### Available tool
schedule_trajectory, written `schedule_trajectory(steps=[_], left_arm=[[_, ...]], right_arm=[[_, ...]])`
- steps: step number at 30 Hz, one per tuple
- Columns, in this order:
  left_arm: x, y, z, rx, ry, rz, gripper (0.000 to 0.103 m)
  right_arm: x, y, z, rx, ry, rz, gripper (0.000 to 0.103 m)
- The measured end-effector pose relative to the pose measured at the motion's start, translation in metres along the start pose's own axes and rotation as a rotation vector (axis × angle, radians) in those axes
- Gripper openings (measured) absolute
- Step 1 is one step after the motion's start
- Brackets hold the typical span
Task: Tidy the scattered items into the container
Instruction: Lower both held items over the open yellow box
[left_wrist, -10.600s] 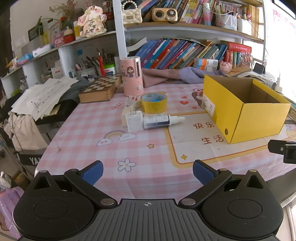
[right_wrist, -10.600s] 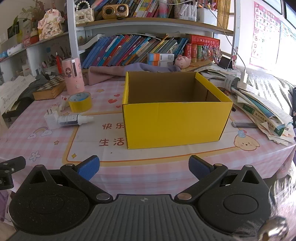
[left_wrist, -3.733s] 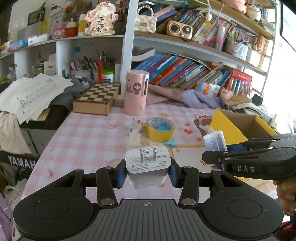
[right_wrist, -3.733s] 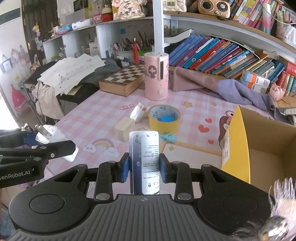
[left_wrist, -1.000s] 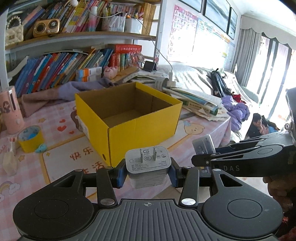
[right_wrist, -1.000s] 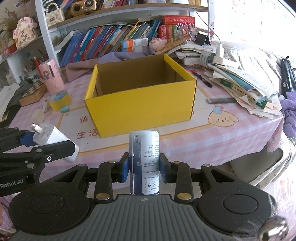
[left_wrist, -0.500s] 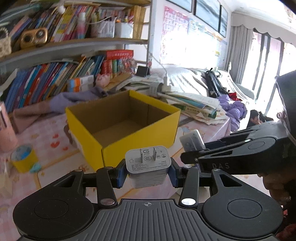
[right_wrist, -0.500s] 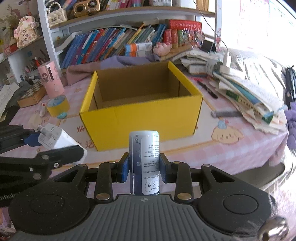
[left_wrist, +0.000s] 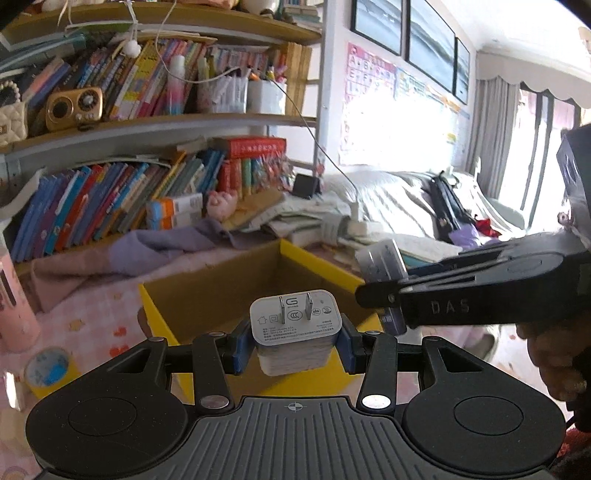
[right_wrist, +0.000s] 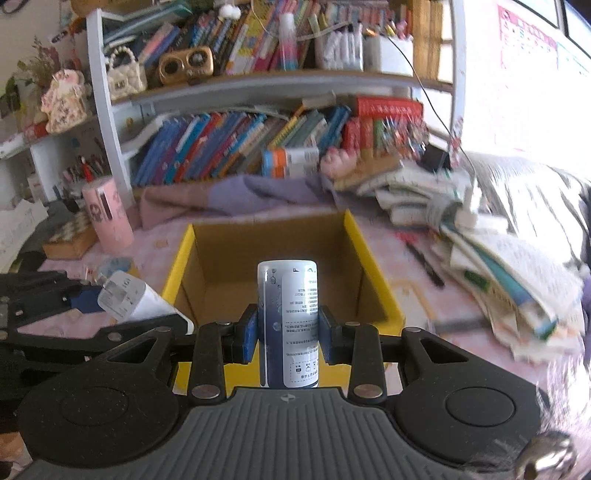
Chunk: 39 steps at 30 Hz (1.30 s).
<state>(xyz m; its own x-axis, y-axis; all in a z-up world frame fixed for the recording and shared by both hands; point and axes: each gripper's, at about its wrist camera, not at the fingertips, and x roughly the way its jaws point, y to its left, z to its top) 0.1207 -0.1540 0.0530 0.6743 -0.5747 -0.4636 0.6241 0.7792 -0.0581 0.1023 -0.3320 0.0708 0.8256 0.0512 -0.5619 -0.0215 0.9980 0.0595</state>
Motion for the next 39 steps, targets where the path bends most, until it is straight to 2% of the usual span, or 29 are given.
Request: schedule_trajectory(steps=[7, 13, 21, 29, 39], left_arm=[[0.029, 0.005, 0.016, -0.012, -0.006, 0.078, 0.044], [0.061, 0.011, 0.018, -0.015, 0.04, 0.152, 0.044], [0.105, 0.008, 0.0, -0.011, 0.167, 0.202, 0.044], [0.13, 0.008, -0.014, -0.01, 0.281, 0.22, 0.044], [0.136, 0.005, -0.016, -0.003, 0.29, 0.241, 0.044]], right_arm=[[0.029, -0.019, 0.039, -0.065, -0.04, 0.057, 0.031], [0.073, -0.034, 0.052, -0.124, 0.001, 0.107, 0.031], [0.136, -0.043, 0.035, -0.182, 0.165, 0.178, 0.031], [0.174, -0.05, 0.014, -0.2, 0.305, 0.219, 0.031], [0.188, -0.047, 0.007, -0.251, 0.37, 0.25, 0.031]])
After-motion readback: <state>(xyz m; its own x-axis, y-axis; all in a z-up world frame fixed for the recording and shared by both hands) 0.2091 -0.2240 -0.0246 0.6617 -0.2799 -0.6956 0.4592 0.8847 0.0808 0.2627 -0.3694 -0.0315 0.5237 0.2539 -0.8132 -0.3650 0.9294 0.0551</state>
